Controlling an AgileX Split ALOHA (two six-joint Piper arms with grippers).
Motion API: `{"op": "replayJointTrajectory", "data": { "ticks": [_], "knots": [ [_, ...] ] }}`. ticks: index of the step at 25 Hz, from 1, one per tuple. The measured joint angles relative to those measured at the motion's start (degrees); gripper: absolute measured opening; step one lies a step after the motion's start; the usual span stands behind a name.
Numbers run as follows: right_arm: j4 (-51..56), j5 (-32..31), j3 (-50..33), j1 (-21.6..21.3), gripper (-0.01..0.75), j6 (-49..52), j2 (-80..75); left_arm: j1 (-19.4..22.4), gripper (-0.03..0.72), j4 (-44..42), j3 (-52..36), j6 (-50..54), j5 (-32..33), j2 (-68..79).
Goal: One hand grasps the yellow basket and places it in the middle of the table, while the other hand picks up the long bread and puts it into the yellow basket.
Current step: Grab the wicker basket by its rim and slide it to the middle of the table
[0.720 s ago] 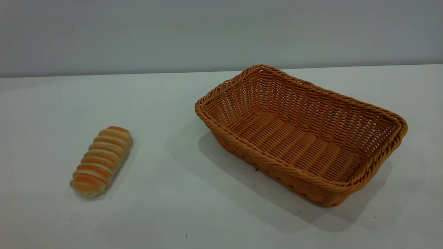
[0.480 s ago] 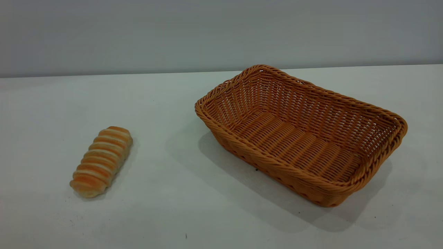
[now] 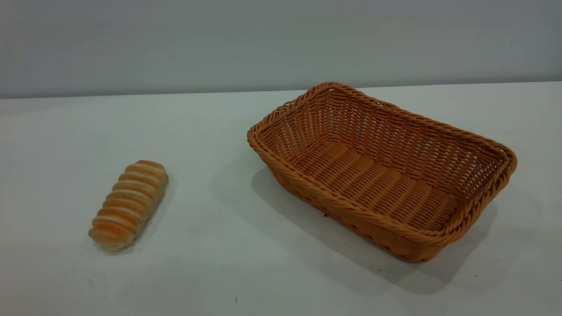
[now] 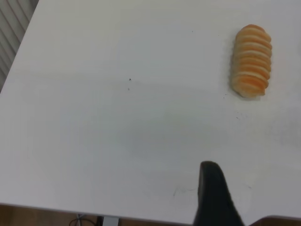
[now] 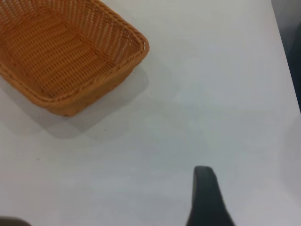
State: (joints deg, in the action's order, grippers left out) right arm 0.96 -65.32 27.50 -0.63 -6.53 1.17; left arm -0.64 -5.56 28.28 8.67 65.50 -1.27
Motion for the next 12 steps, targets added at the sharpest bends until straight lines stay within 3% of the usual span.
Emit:
{"op": "replayJointTrajectory", "data": {
  "ticks": [12],
  "knots": [
    [0.0,0.0,0.0,0.0,0.525,0.0,0.0,0.0,0.490,-1.9,0.0,-0.1,0.0,0.0]
  ]
}}
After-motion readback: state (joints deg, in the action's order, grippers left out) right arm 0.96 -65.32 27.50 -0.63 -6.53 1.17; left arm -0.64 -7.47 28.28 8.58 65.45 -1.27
